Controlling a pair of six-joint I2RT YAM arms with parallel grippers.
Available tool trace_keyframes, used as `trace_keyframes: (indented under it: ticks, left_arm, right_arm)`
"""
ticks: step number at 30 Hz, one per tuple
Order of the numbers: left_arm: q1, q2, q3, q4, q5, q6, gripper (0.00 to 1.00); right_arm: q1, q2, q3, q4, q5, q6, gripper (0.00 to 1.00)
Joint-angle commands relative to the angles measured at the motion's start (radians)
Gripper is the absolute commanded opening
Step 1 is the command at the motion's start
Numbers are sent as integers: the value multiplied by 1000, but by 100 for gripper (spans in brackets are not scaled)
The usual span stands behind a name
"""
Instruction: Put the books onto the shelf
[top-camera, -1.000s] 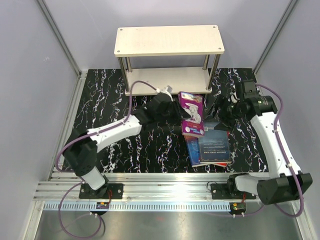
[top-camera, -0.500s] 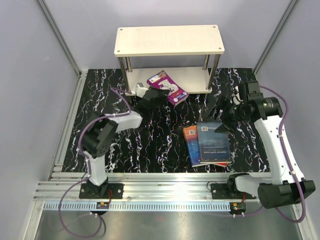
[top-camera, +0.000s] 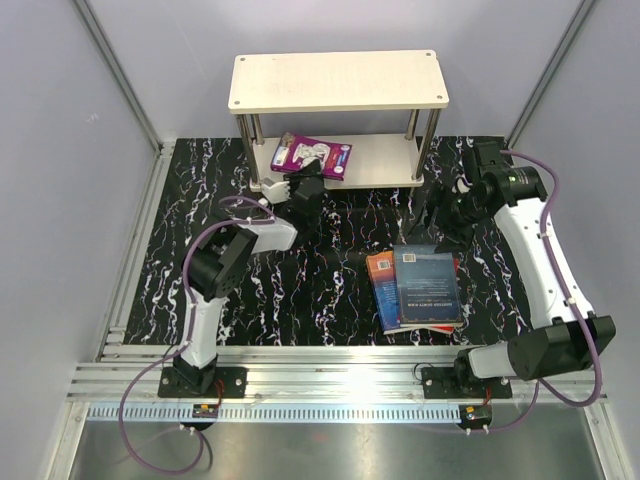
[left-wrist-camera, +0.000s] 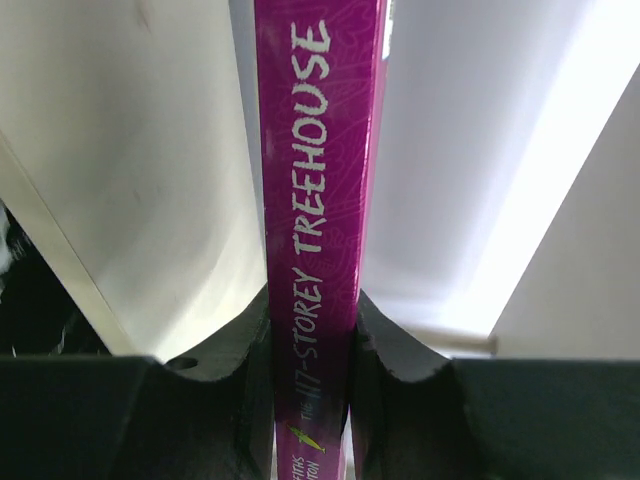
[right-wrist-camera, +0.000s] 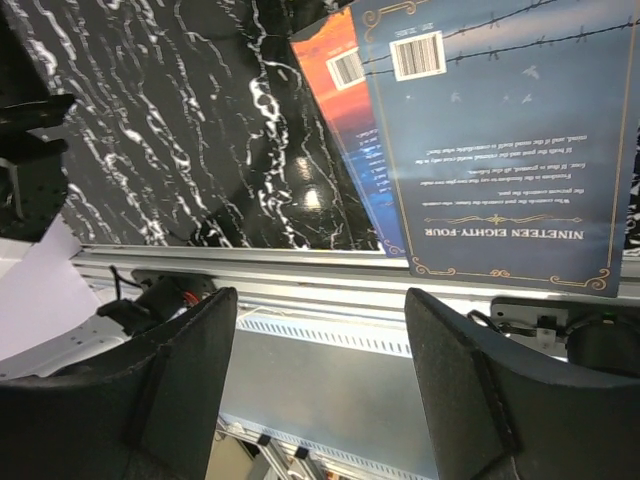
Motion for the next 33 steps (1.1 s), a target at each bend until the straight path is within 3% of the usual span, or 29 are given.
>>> trace_keyframes:
  ticks: [1,8,11,12,14,15,18,23,25,27,31,33]
  left_arm:
    - [43,-11,-41,149,-115,-88,0]
    - [94,-13,-113,150,-69,-102,3]
    - [121,15,-116,199,-3,-96,31]
    - [128,20,-113,210,18,-96,59]
    - [134,11,-98,131,42,-121,78]
    - [132,-3,-90,85,38,-139,97]
    - [132,-43,-46,-85,57,-162,99]
    - [134,-85,78,-386,202,-159,99]
    - [134,-112,140,-603,244,-152,99]
    - [143,-137,123,-674,278,-145,99]
    - [207,-117,103,-718,574,-70,99]
    - [217,-112,112,-782,632,-32,99]
  right_arm:
    - [11,24,40,-54,36,-30,75]
    - [10,56,42,-38,26,-25,75]
    - [10,53,27,-33,30,-25,75]
    - [10,53,23,-33,33,-25,75]
    - [10,50,10,-31,38,-25,75]
    - [10,47,8,-33,39,-25,75]
    - [8,40,11,-33,48,-25,75]
    - [10,33,-13,-28,50,-24,75]
    - [10,27,-26,-19,47,-22,75]
    - [10,21,-32,-18,44,-22,75]
    - [10,13,-33,-10,35,-25,76]
    - [10,8,-36,-4,30,-25,76]
